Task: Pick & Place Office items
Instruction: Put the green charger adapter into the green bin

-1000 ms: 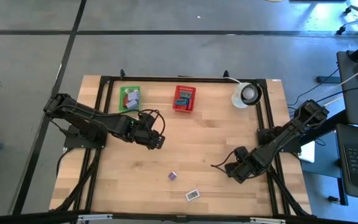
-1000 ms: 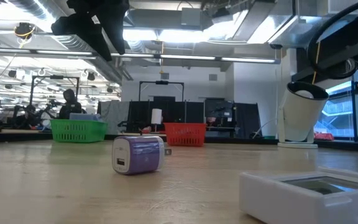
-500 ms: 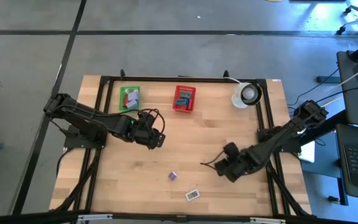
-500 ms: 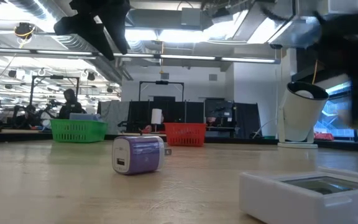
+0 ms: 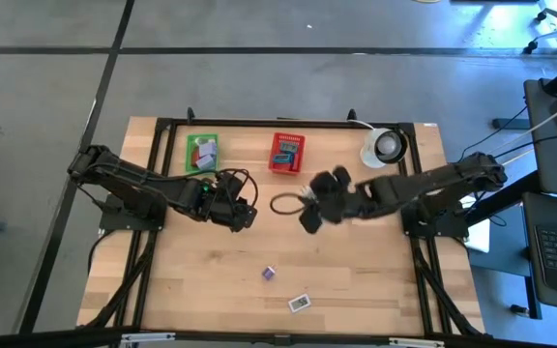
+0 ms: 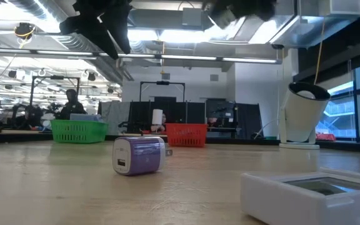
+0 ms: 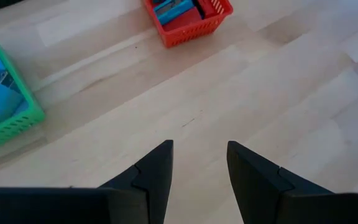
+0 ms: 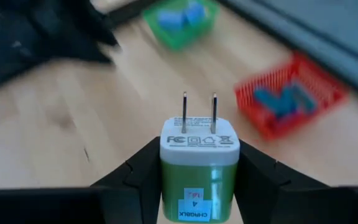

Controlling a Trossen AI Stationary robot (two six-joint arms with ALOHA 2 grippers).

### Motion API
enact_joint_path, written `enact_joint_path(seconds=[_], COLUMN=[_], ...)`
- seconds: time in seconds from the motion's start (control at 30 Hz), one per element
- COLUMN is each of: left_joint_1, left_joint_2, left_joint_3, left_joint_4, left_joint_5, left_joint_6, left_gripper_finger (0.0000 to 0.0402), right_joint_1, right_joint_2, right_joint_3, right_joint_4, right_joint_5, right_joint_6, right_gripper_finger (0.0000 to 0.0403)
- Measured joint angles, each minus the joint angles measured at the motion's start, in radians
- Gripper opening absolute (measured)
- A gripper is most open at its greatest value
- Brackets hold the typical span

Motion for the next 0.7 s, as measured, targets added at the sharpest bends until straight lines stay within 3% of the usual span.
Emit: enact_joint_path(seconds=[0.13,0.33,0.5,0.7], left_joint_1=[0.000,0.000,-0.001,0.038], left_joint_2=[0.000,0.000,0.000,0.000], left_joint_3=[0.000,0.000,0.000,0.000], left_joint_4=[0.000,0.021,0.145,0.440], left_joint_5=[-0.017,-0.187,-0.302,-0.413], left_joint_6=[0.013,0.112,0.358,0.761], left_gripper_finger=[0.0147,0.0150,0.0173,0.0221], right_joint_1=[-0.062,-0.140,-0.221,-0.310], right_joint_2=[0.000,-0.002,-0.002,-0.002], right_joint_3=[0.126,0.215,0.224,0.224], right_joint_4=[0.039,0.080,0.088,0.089], right_joint_5=[-0.061,-0.243,-0.379,-0.425], right_joint_6=[-0.202,-0.375,-0.392,-0.390], right_gripper_finger=[0.0155,0.0155,0.0156,0.0156])
